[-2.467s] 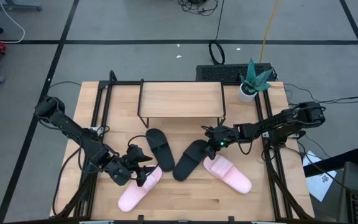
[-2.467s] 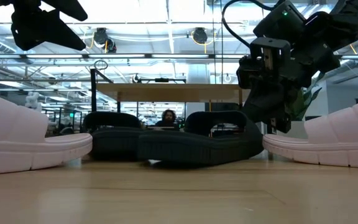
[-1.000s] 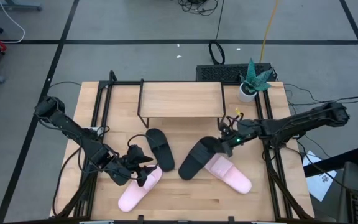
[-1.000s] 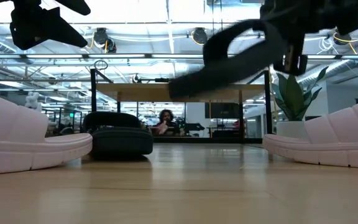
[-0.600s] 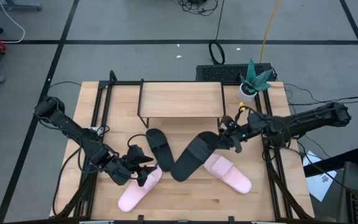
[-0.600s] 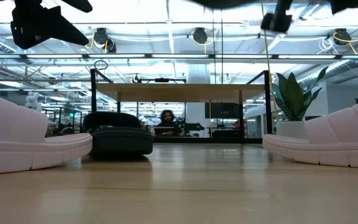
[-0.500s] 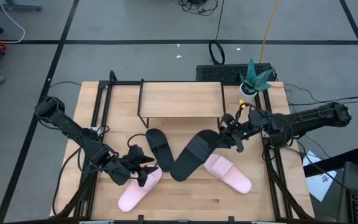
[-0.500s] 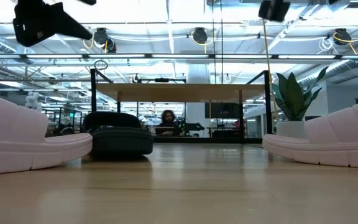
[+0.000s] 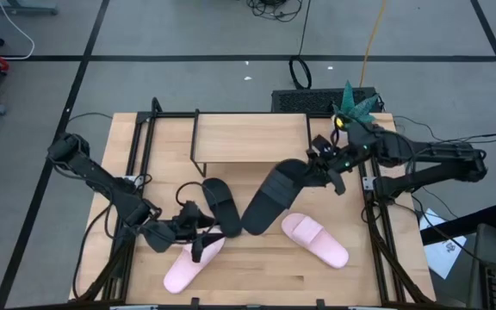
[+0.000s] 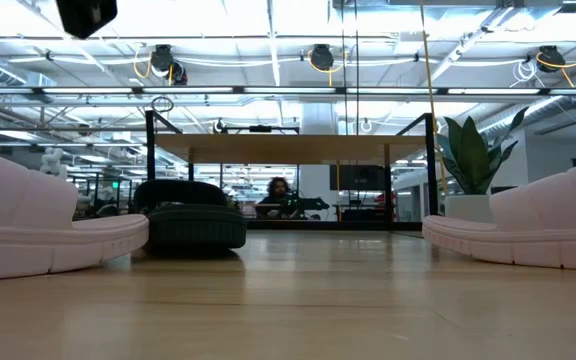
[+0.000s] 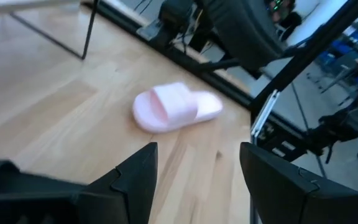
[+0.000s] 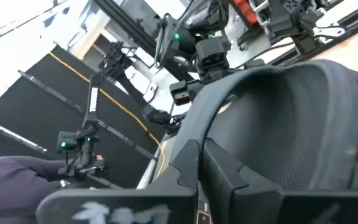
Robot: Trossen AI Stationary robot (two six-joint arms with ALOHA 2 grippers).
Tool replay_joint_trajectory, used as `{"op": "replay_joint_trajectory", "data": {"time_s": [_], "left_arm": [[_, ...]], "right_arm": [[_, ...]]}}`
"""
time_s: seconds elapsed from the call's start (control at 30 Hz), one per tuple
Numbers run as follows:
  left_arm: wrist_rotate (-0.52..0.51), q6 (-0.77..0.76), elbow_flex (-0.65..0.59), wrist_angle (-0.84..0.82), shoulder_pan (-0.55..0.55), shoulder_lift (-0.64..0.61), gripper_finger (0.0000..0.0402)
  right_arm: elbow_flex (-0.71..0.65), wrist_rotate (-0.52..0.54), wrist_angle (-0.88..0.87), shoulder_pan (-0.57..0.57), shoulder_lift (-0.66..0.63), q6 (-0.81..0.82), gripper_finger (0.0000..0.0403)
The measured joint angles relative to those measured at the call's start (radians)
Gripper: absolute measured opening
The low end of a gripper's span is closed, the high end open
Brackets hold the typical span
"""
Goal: Pick and place slides into the shelf
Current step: Put the right black slipper on the shelf
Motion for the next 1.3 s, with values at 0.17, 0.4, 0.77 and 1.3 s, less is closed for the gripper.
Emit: {"op": "replay_joint_trajectory", "data": {"time_s": [0.17,0.4,0.77,1.3], "left_arm": [[-0.020,0.101,0.000,0.085,0.004,-0.057,0.0225],[-0.079,0.428,0.001,0.224,0.008,-0.178,0.0225],[-0.092,0.679,0.062,0.166,0.070,-0.210,0.0225],[-0.257,0.766,0.179,-0.063,0.088,-0.210,0.0225]], "right_arm": [[0.015,-0.122,-0.017,-0.068,0.053,-0.006,0.0000],[0.015,-0.282,0.069,-0.115,0.137,-0.006,0.0000],[0.016,-0.447,0.423,-0.160,0.273,0.164,0.0000],[0.016,-0.369,0.624,-0.219,0.378,0.199,0.0000]]}}
